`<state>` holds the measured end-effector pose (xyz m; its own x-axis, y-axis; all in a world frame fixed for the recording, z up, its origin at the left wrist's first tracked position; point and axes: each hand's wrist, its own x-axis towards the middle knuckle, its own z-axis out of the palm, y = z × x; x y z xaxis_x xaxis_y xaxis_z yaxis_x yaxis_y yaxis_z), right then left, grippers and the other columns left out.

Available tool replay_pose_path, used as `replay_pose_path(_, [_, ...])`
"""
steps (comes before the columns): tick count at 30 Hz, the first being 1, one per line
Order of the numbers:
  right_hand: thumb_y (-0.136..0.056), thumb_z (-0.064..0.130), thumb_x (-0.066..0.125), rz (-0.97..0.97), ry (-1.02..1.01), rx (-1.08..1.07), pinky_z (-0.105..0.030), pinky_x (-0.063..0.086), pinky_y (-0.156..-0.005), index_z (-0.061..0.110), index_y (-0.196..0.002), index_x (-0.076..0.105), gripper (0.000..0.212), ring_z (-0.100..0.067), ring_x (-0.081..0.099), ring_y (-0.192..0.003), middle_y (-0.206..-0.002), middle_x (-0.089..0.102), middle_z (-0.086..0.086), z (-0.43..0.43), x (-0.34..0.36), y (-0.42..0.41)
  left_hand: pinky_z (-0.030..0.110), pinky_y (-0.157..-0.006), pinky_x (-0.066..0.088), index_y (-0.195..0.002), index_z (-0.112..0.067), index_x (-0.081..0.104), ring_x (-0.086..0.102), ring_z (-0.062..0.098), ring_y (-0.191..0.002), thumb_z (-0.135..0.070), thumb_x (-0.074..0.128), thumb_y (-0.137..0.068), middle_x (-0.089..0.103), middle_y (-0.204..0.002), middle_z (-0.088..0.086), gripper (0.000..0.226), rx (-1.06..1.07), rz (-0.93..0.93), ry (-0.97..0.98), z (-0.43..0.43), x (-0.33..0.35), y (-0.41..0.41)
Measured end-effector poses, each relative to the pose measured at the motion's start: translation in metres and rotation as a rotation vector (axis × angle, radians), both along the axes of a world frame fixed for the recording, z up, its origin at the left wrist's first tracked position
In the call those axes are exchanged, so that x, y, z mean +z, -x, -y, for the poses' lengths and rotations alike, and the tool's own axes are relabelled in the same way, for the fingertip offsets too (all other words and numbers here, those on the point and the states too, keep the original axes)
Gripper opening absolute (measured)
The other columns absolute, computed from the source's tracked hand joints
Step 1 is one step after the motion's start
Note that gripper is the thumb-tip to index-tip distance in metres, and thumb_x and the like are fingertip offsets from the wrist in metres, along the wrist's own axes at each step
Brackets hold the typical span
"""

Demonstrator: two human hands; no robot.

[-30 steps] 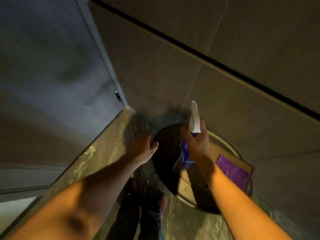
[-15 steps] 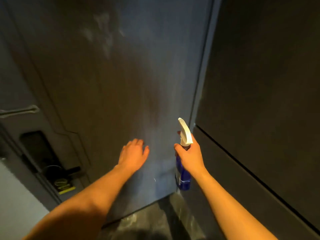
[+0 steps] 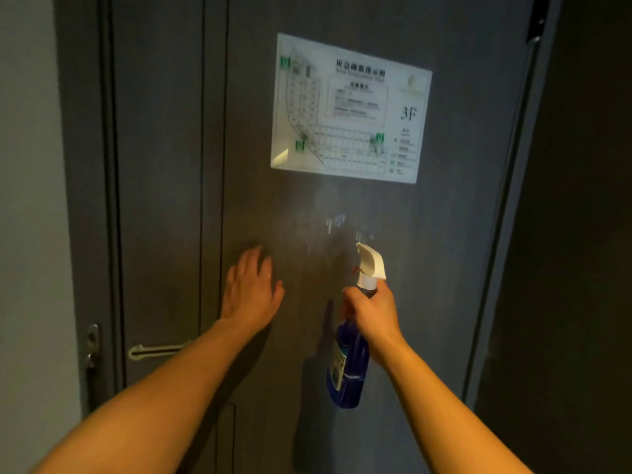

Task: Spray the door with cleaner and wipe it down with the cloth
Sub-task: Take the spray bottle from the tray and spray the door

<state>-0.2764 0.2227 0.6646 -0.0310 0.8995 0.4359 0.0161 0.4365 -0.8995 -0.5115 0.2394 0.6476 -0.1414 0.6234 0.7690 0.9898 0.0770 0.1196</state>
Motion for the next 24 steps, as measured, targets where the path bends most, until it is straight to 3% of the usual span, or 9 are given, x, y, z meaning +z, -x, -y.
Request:
replay_pose_path(8, [-0.082, 0.005, 0.058, 0.064, -0.082, 0.041, -0.019, 0.048, -0.048, 0.027, -0.088, 0.060, 0.023, -0.007, 0.054, -0.047, -0.054, 0.059, 0.006, -0.038, 0.033, 0.043, 0.050, -0.128, 0.002, -0.164, -0.015, 0.011, -0.003, 0.029, -0.159, -0.051, 0.044, -0.099, 0.004, -0.172, 0.014, 0.082, 0.088, -0.115, -0.083, -0.048, 0.009, 0.054])
replay_pose_path(11, [-0.082, 0.007, 0.059, 0.082, -0.074, 0.046, -0.021, 0.050, -0.050, 0.027, -0.086, 0.060, 0.020, -0.010, 0.057, -0.050, -0.057, 0.060, 0.005, -0.053, 0.038, 0.050, 0.049, -0.127, -0.009, -0.164, -0.013, 0.008, -0.005, 0.029, -0.160, -0.054, 0.037, -0.097, -0.003, -0.172, 0.015, 0.084, 0.123, -0.153, -0.112, -0.063, 0.002, 0.058])
replay_pose_path(17, [-0.085, 0.007, 0.060, 0.092, -0.064, 0.003, -0.015, 0.048, -0.047, 0.018, -0.087, 0.059, 0.011, -0.003, 0.056, -0.047, -0.066, 0.060, -0.002, -0.072, 0.042, 0.052, 0.051, -0.126, -0.010, -0.164, -0.012, 0.006, -0.002, 0.031, -0.160, -0.055, 0.035, -0.096, -0.004, -0.172, 0.016, 0.086, 0.158, -0.199, -0.170, -0.077, -0.002, 0.062])
replay_pose_path(24, [-0.085, 0.005, 0.060, 0.007, -0.048, -0.095, -0.023, 0.052, -0.050, 0.016, -0.086, 0.058, 0.012, -0.010, 0.058, -0.049, -0.060, 0.059, 0.000, -0.080, 0.038, 0.028, 0.052, -0.127, -0.006, -0.163, -0.010, 0.008, -0.003, 0.031, -0.160, -0.052, 0.033, -0.098, -0.002, -0.172, 0.018, 0.082, 0.160, -0.220, -0.219, -0.076, -0.005, 0.060])
